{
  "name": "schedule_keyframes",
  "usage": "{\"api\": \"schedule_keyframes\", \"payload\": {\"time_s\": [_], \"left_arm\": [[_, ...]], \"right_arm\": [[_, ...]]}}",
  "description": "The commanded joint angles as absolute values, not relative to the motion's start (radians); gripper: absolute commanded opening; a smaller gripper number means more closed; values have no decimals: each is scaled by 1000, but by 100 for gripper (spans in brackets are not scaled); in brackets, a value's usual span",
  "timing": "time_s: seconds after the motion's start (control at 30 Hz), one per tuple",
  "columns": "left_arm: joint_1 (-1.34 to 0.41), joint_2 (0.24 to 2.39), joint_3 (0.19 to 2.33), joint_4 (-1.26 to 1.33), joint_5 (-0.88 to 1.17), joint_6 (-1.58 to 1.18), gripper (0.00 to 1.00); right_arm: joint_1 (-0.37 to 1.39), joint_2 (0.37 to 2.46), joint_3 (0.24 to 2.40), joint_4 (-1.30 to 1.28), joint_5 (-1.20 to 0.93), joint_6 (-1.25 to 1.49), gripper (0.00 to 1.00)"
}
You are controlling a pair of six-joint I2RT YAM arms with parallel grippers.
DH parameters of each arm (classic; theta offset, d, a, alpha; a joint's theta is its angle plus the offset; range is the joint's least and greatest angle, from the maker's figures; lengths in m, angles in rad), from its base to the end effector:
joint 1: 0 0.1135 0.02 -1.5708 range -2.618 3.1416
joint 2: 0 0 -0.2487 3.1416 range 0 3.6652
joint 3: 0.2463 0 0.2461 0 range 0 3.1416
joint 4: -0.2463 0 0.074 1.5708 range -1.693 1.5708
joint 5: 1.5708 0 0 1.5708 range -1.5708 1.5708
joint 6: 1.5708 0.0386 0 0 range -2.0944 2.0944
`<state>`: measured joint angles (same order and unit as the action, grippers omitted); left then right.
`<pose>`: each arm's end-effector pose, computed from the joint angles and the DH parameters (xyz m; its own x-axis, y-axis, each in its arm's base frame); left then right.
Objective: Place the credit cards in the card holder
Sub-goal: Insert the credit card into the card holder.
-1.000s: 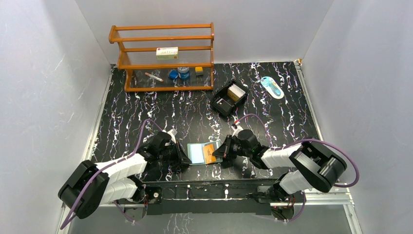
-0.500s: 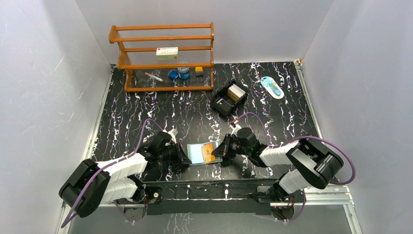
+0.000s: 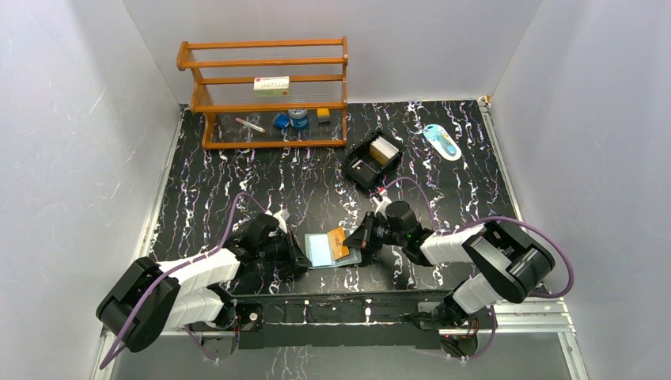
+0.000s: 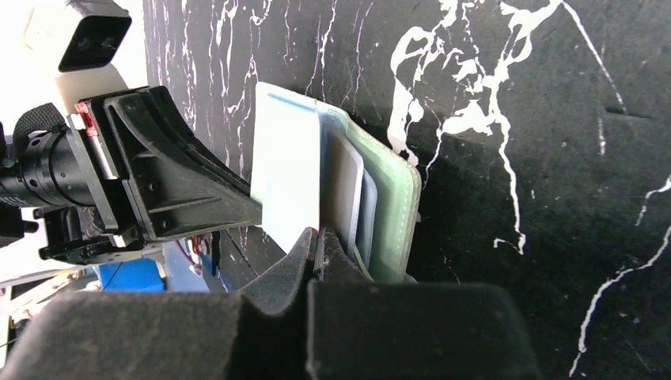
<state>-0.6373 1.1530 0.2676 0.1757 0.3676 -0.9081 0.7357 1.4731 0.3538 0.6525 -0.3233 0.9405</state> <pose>0.1525 -0.1302 0.1223 -0.9327 -0.2248 -0.2821 0.0636 0.6673 -0.7421 0.1791 0.1786 0.1227 -0.8806 0.2361 -0.4108 -0.2295 0.5461 0.8057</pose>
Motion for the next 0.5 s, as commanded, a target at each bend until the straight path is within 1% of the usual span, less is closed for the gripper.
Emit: {"api": "schedule_keyframes", "payload": {"time_s": [0.0, 0.2, 0.37, 0.47], "left_arm": [[-641, 1160, 256, 156, 387, -889, 0], [-641, 1161, 258, 157, 385, -893, 0], [-642, 1163, 259, 157, 385, -894, 0], [-642, 1164, 262, 156, 385, -893, 0]], "right_arm": [[724, 1501, 385, 680, -365, 934, 0], [725, 1570, 358, 799, -414, 996, 0], [726, 1577, 315, 803, -407, 1014, 0], [727, 1564, 319, 750, -388, 1022, 0]]}}
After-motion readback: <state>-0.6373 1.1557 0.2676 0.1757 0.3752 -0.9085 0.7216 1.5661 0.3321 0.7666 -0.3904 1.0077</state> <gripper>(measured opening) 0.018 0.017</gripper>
